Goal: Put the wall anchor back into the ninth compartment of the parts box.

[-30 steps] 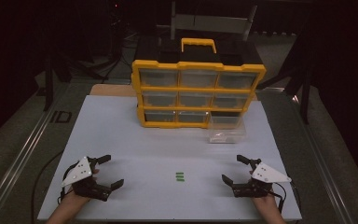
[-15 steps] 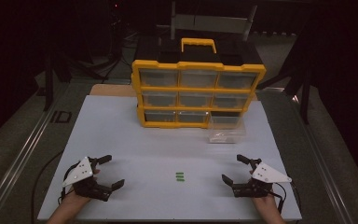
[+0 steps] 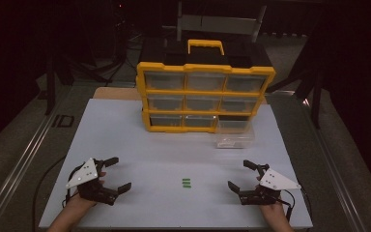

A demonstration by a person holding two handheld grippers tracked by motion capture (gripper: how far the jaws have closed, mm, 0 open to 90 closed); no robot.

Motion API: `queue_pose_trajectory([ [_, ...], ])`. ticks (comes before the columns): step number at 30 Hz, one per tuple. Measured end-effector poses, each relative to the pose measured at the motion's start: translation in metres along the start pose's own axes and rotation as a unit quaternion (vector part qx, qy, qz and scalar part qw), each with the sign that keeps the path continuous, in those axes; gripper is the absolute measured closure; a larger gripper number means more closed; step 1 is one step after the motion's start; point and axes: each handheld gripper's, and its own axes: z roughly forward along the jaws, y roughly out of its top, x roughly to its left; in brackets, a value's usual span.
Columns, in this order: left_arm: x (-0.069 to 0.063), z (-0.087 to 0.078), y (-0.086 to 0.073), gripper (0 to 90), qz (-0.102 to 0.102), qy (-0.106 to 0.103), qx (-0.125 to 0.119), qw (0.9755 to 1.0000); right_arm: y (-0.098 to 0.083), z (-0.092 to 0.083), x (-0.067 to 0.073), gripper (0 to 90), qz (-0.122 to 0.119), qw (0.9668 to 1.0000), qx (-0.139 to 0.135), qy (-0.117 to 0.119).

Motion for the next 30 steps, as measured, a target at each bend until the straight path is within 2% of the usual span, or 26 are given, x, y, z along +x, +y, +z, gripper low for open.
queue_pose_trajectory([
  [2,0.0,0.002,0.012,0.1,0.001,-0.015,0.007,0.9999,0.0,-0.001,0.0,8.9,0.002,1.0,-0.001,-0.001],
  [5,-0.002,0.004,0.021,0.1,0.006,-0.023,0.008,0.9997,0.0,-0.002,-0.001,9.0,0.004,1.0,-0.003,-0.004],
  [6,-0.003,0.007,0.029,0.1,0.007,-0.032,0.01,0.9994,0.0,-0.002,-0.001,8.9,0.002,1.0,-0.004,-0.005],
  [7,-0.003,0.007,0.029,0.1,0.007,-0.032,0.01,0.9994,0.0,-0.001,-0.001,9.0,0.002,1.0,-0.004,-0.004],
  [10,-0.004,0.013,0.045,0.1,0.016,-0.042,0.016,0.9989,0.001,-0.002,0.0,9.0,0.001,1.0,-0.004,-0.004],
  [14,-0.006,0.018,0.056,0.1,0.026,-0.051,0.016,0.9983,0.0,-0.002,0.0,9.0,0.001,1.0,-0.006,-0.003],
  [15,-0.007,0.022,0.063,0.1,0.032,-0.059,0.02,0.9976,0.001,-0.003,0.0,9.0,0.001,1.0,-0.008,-0.002],
  [18,-0.008,0.027,0.07,0.1,0.036,-0.067,0.028,0.9967,0.001,-0.003,0.0,9.0,0.001,0.9999,-0.01,-0.002],
  [20,-0.009,0.034,0.081,0.1,0.03,-0.082,0.035,0.9956,0.001,-0.003,0.0,9.0,0.0,0.9999,-0.011,0.0],
  [26,-0.01,0.048,0.094,0.1,0.033,-0.092,0.047,0.9941,0.001,-0.003,0.0,9.0,-0.001,0.9999,-0.011,0.0],
  [30,-0.012,0.062,0.104,0.1,0.041,-0.11,0.057,0.9915,0.001,-0.003,0.0,9.0,-0.001,0.9999,-0.011,0.002],
])
